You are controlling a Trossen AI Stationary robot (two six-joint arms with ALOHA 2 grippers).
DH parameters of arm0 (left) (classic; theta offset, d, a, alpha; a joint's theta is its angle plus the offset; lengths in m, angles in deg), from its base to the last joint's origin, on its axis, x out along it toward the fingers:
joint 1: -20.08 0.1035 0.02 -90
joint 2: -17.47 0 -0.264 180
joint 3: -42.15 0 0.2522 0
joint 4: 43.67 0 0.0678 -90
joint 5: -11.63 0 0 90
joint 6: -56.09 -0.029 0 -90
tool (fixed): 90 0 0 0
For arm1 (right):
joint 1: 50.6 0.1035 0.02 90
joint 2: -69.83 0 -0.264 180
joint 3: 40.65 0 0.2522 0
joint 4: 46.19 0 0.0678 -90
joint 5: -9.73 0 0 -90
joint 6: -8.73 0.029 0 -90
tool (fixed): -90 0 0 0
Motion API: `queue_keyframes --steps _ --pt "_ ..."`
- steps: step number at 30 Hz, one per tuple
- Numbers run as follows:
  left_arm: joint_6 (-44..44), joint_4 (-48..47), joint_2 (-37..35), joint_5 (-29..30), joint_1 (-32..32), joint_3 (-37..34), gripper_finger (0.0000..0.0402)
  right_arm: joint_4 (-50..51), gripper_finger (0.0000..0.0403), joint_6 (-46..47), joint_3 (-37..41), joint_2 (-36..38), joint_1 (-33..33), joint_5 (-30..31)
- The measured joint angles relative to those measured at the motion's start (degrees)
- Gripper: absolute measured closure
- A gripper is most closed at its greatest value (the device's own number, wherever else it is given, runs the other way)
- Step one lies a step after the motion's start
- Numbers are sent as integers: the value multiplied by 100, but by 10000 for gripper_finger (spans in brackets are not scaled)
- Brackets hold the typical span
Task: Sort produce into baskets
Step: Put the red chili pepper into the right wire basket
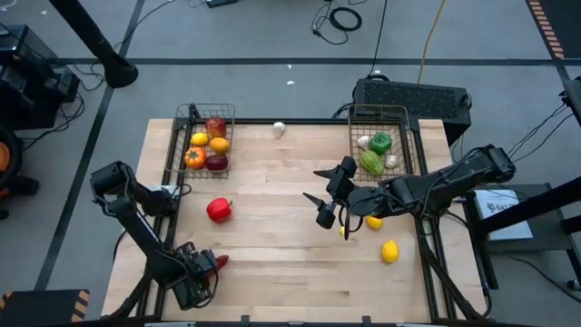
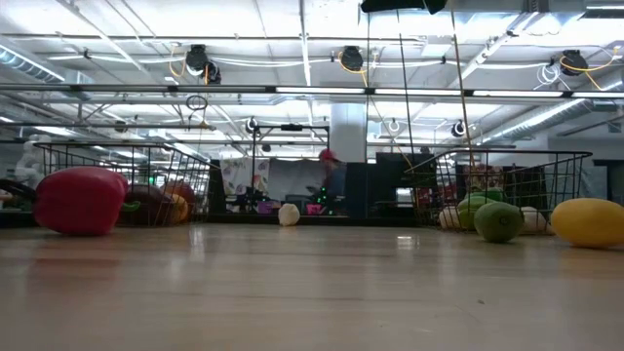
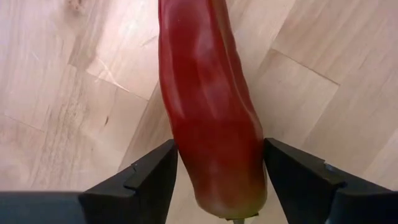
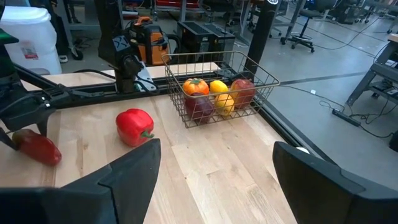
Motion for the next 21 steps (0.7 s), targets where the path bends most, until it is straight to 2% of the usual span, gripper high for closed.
queue_keyframes --steps 7,15,21 --pt "-88 0 0 0 0 2 209 0 102 -1 0 1 0 0" --pt "-142 -59 0 255 27 2 215 2 102 0 0 2 0 0" --pt "-299 -442 -24 303 137 2 216 2 102 0 0 1 0 0"
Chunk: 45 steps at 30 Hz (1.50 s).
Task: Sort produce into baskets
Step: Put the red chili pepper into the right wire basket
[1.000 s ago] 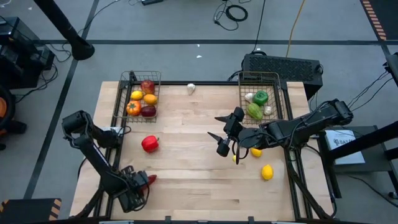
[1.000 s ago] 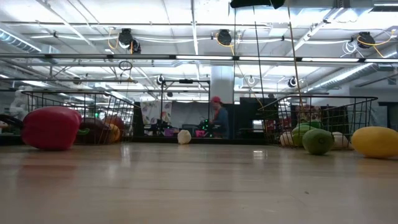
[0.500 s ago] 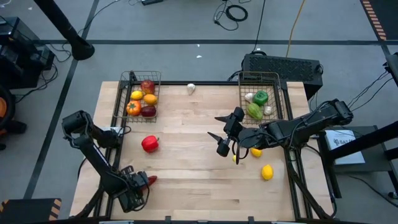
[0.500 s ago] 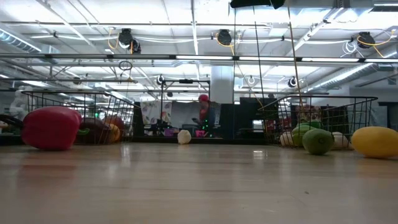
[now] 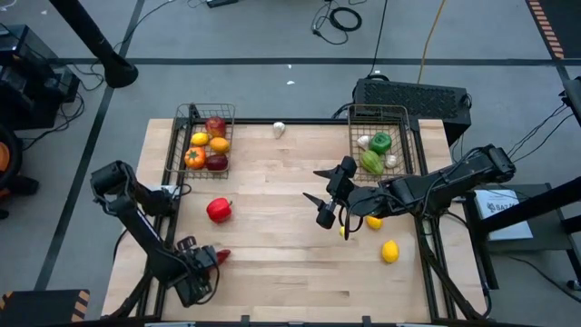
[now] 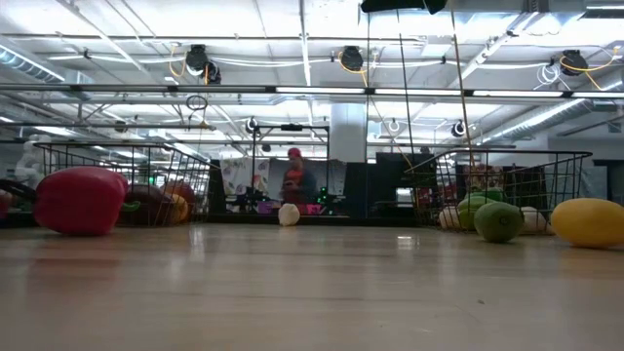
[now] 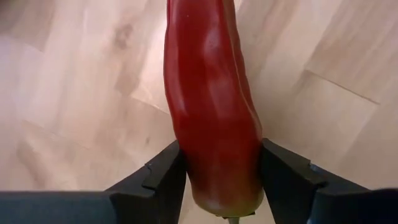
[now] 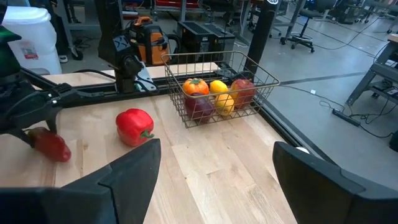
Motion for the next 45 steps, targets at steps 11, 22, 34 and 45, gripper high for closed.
queue_keyframes --steps 11,22,34,45 --pt "-832 -124 -512 671 425 0 216 -35 102 8 0 -220 -91 -945" --pt "-2147 -109 -857 1587 1146 2 217 -1064 102 -128 0 -1483 -677 -3021" --pt "-3401 204 -938 2104 1824 426 217 -2154 71 45 0 -2356 -1124 -3988" --pt "-3760 189 -940 2291 2272 914 217 -2767 66 -951 -23 -2529 -1064 -3859"
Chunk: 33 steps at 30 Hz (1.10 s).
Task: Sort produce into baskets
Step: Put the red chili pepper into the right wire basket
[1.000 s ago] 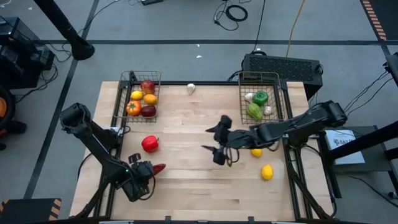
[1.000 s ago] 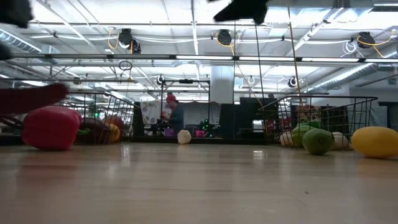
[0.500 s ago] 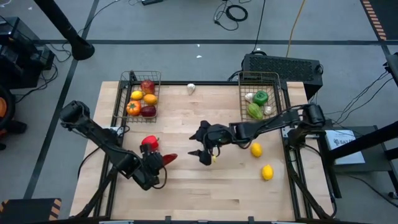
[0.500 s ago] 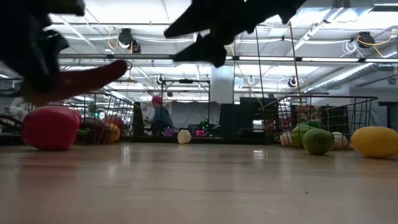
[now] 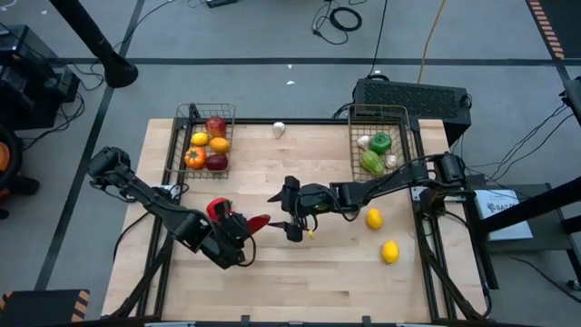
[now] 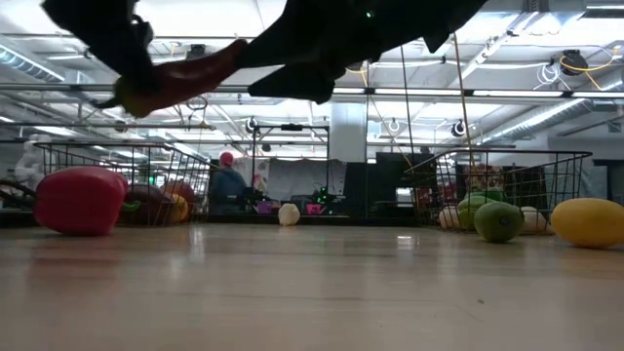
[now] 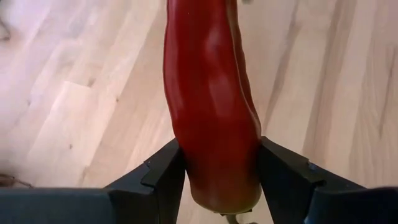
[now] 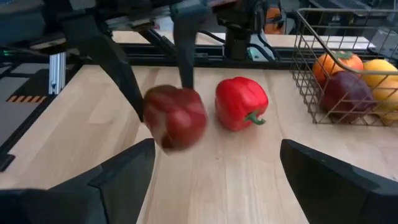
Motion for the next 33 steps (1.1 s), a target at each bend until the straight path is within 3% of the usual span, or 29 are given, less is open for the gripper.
queue_keyframes --steps 18,33 --pt "-422 306 2 113 372 8 217 -303 70 -116 -65 0 7 1" --pt "-576 513 2 215 392 6 217 -315 177 -111 -65 0 -33 1"
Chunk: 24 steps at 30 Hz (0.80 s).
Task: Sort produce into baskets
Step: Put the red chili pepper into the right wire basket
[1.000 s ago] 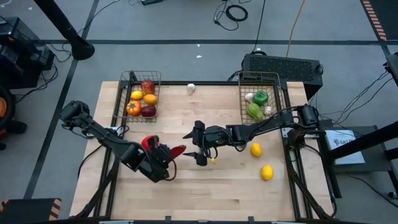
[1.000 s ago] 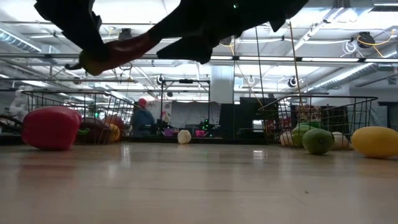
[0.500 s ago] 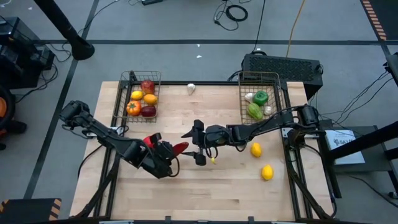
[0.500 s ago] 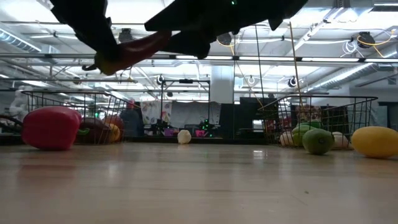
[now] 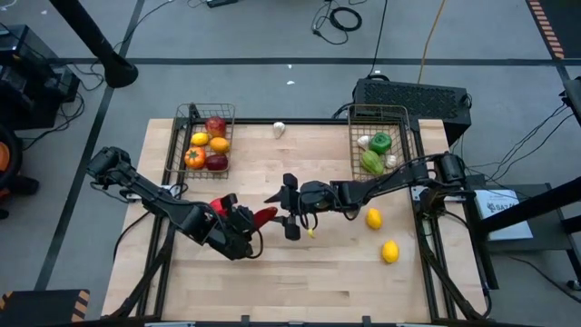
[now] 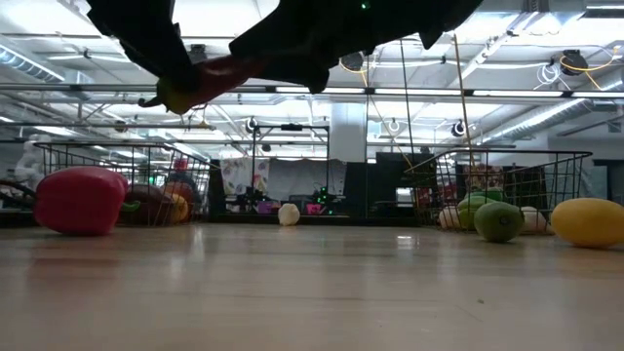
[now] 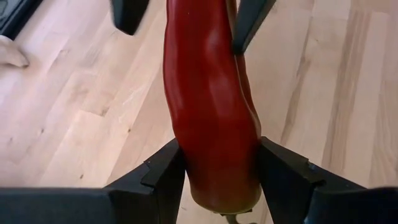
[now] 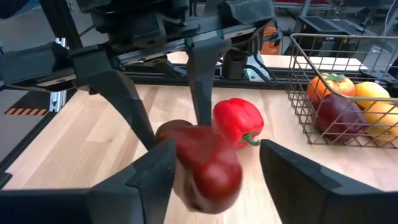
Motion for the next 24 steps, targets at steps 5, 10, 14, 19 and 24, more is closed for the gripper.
queue_keyframes --steps 5,10,14,19,24 --pt "-4 0 0 59 0 0 217 0 208 -2 0 0 2 0" --pt "-4 -2 0 98 0 -2 217 -2 231 -2 0 0 0 -2" --pt "-4 -4 0 150 0 -2 217 -6 246 -2 0 0 2 -2" --pt "-4 -9 0 180 0 -2 217 -7 260 -13 0 0 2 -3" --pt "-10 -15 0 183 0 -2 217 -7 271 -41 0 0 2 -7"
